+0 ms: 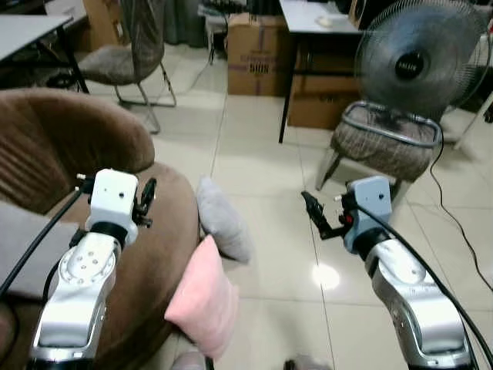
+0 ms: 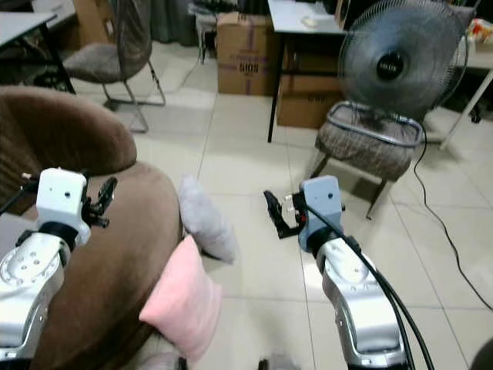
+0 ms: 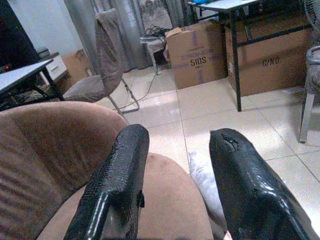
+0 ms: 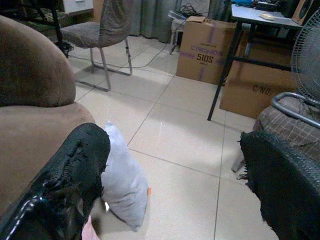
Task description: Move the pillow to the sofa from floor
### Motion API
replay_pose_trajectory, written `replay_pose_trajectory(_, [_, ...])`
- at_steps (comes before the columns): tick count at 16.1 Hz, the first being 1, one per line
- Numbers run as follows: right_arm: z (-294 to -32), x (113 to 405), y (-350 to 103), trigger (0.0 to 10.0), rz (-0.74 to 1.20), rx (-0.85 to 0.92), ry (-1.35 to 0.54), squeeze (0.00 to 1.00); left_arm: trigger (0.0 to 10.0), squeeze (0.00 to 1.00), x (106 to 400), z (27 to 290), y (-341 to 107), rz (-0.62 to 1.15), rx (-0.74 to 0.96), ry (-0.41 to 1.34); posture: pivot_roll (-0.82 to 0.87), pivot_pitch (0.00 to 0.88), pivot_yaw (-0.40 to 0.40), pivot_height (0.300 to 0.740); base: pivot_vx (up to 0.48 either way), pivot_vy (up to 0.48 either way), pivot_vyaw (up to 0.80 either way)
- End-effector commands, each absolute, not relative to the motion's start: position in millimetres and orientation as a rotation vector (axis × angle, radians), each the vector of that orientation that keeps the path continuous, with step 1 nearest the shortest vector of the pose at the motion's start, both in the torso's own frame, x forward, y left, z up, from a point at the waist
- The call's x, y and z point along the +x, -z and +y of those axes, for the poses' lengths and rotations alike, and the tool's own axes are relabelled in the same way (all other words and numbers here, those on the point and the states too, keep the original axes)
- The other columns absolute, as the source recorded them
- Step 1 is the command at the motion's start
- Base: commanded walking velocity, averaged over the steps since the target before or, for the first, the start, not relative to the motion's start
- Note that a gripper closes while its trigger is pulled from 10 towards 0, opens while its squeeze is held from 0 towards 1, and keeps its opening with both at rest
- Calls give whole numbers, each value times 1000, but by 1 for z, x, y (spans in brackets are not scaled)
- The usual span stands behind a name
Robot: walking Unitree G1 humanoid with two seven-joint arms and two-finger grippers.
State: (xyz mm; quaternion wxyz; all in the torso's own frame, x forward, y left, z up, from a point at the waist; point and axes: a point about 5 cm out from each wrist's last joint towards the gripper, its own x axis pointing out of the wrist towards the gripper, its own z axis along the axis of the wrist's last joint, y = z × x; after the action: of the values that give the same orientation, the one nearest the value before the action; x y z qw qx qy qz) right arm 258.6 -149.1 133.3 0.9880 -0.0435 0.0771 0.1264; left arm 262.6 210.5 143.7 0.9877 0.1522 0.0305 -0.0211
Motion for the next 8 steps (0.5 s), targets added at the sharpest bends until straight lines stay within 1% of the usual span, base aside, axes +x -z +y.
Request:
replay_pose_trajectory(1, [-151, 259, -135, 10000, 146, -86, -252, 0, 10000, 0, 262, 212, -141, 71, 314, 40, 52, 0, 1, 625, 0, 0, 0])
replay_pose_trajectory(2, [-151, 259, -135, 10000, 146, -87, -252, 0, 10000, 0, 262, 211, -141, 71, 315, 40, 52, 0, 1, 620, 0, 0, 0])
replay_pose_trajectory(4, [-151, 259, -135, 10000, 146, -89, -248, 0, 10000, 0, 263, 210, -141, 70, 322, 45, 50, 0, 4, 595, 0, 0, 0])
replay_pose_trajectory(8, [-154, 260, -132, 10000, 153, -99, -224, 0, 10000, 0, 264, 211, -142, 67, 330, 46, 54, 0, 4, 590, 0, 0, 0])
